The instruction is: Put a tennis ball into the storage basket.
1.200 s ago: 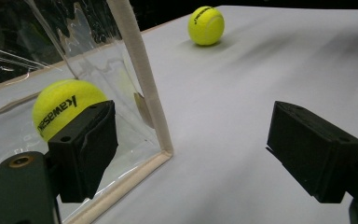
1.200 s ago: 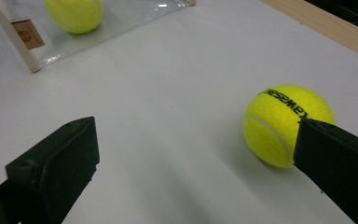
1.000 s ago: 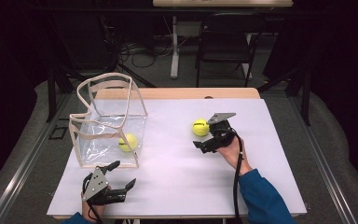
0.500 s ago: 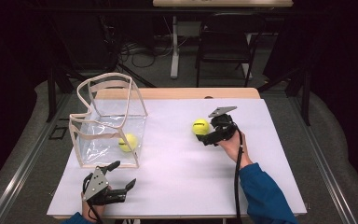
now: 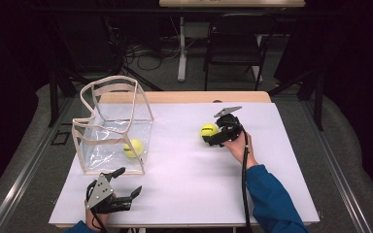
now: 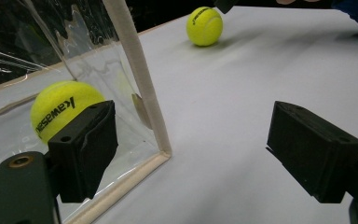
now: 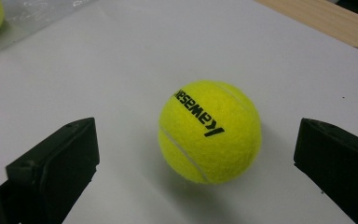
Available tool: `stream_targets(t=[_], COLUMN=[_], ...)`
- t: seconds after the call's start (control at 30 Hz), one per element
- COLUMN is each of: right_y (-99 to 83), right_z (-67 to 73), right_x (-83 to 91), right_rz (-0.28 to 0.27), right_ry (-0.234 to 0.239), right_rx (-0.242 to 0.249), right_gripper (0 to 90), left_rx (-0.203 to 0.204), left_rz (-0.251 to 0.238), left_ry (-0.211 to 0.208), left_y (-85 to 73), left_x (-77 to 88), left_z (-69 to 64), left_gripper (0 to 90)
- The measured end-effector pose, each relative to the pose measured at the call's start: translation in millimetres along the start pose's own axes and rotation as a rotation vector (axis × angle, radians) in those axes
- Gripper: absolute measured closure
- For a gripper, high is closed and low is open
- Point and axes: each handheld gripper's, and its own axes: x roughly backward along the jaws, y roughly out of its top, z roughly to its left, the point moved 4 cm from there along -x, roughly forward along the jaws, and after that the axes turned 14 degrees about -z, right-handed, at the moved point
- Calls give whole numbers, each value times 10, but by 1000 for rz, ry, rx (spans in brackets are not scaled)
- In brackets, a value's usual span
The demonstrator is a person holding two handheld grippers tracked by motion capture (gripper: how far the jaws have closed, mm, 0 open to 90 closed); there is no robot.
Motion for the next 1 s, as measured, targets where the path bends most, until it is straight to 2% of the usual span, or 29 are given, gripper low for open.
stream_targets(t=[0.1, 0.17, 0.43, 0.63, 1.0], right_y=[-34, -40, -95, -110, -155], right_z=[-10, -16, -59, -58, -77], right_x=[-89, -118, -215, -254, -314], right_rz=[15, 4, 23, 17, 29], right_ry=[-2, -7, -15, -21, -33], right_rx=[1, 0, -13, -21, -29], right_gripper=[0, 0, 0, 2, 96], left_rx=[2, 1, 1, 0, 1], left_rz=[1, 0, 4, 1, 1], left_ry=[-1, 0, -4, -3, -5], left_y=[-2, 0, -4, 0, -1], left_x=[2, 3, -4, -2, -4], left_z=[2, 1, 1, -3, -3], left_gripper=[161, 161, 161, 161, 161])
